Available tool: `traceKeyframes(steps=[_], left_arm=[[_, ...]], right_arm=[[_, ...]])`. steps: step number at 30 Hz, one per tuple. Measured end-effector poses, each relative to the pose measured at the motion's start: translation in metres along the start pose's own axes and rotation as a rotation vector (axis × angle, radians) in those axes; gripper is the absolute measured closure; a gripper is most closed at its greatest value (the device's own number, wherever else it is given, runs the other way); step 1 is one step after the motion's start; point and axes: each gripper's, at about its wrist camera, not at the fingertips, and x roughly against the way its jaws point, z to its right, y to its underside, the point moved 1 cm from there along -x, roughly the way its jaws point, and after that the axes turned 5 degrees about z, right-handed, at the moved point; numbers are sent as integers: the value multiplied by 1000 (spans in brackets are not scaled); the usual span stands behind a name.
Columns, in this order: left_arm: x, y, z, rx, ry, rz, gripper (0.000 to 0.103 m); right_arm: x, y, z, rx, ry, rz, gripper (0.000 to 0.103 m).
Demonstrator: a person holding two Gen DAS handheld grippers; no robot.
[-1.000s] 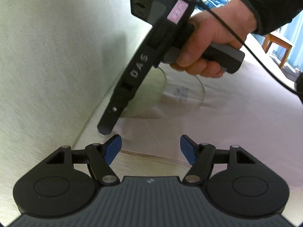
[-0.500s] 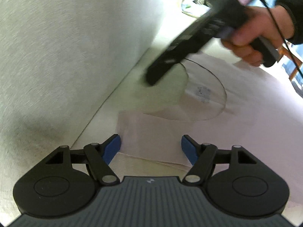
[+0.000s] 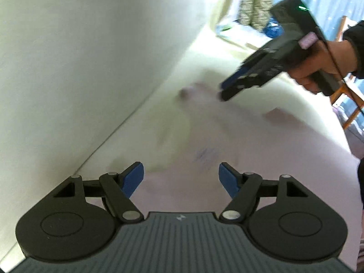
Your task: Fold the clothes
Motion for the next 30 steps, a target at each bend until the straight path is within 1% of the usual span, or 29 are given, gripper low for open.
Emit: traceKeyframes(steps=[2, 4, 6, 8, 11, 12, 14, 17, 19, 22, 23, 26, 30], left_arm=[[-22, -16, 15, -12, 33, 17, 29], [-41, -26, 31, -30, 52, 22, 29], [-65, -37, 43, -52, 65, 15, 29], [-57, -35, 49, -48, 62, 11, 29], [-62, -33, 64, -26, 55, -4, 29], [-60, -33, 66, -22, 54, -10, 29], [-60, -31, 68, -23, 52, -22, 29], [-62, -32, 69, -18, 49, -31, 29], [-63, -32, 68, -10, 43, -33, 29], [-68, -37, 65, -3, 38, -32, 29], [-70, -38, 65, -3, 38, -35, 29], [-74, -39, 67, -8, 33, -41, 29], [-75, -40, 69, -6, 29, -41, 29]], right_arm=[[-2, -3, 17, -64, -41, 0, 72], [-8, -7, 36, -118, -117, 0, 72], [-11, -12, 42, -135, -172, -5, 72], [-26, -21, 49, -143, -221, -36, 71], [-39, -22, 59, -170, -299, -63, 70], [-39, -22, 63, -178, -307, -58, 70], [-39, -21, 70, -180, -280, -42, 70], [-39, -21, 82, -206, -312, -56, 70], [-43, -19, 90, -242, -395, -75, 70], [-44, -21, 95, -316, -522, -69, 70], [-45, -20, 94, -330, -544, -67, 70], [-55, -20, 93, -339, -575, -59, 70], [-67, -21, 94, -363, -543, -34, 70]])
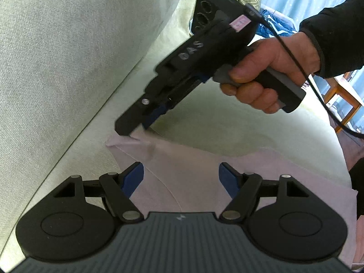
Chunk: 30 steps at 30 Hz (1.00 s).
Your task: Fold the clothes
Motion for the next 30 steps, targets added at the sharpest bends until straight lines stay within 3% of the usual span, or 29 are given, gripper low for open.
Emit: traceKeyframes(steps=[5, 11, 19, 24, 30], left_arm=[[-4, -3, 4, -5, 3, 3, 29], [-15, -10, 11, -21, 40, 12, 29], [-19, 0, 24, -14, 45, -7, 29], [-17, 10, 30, 8, 34, -18, 29], [-17, 19, 37, 6, 18, -46, 29]], right_arm=[[2, -1, 13, -47, 41, 54, 70], [-1, 3, 35, -192, -47, 79, 67], [-17, -1, 28, -111, -75, -28, 64], [-18, -9, 29, -102, -42, 47, 65], [-17, -6, 31, -99, -23, 2, 64]])
